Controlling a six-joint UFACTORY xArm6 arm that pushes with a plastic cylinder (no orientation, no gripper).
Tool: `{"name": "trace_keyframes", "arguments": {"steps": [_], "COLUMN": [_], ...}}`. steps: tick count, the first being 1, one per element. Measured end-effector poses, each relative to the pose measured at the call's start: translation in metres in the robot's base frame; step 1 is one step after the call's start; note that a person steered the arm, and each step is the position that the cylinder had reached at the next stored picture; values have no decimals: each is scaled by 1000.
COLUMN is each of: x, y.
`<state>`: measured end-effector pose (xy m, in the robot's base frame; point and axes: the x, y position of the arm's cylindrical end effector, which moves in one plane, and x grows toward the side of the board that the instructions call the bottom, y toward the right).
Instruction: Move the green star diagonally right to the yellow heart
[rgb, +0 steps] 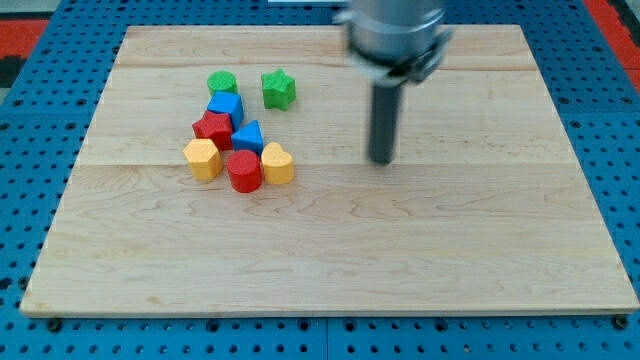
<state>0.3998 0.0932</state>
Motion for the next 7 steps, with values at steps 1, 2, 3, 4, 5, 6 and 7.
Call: {"name": "trace_keyframes", "arguments": {"steps": [1, 2, 3, 4, 5, 6, 7], "x": [-84, -128, -116, -98, -121, -95, -77], "y": [-13, -95, -131, -140, -134, -185, -174]}}
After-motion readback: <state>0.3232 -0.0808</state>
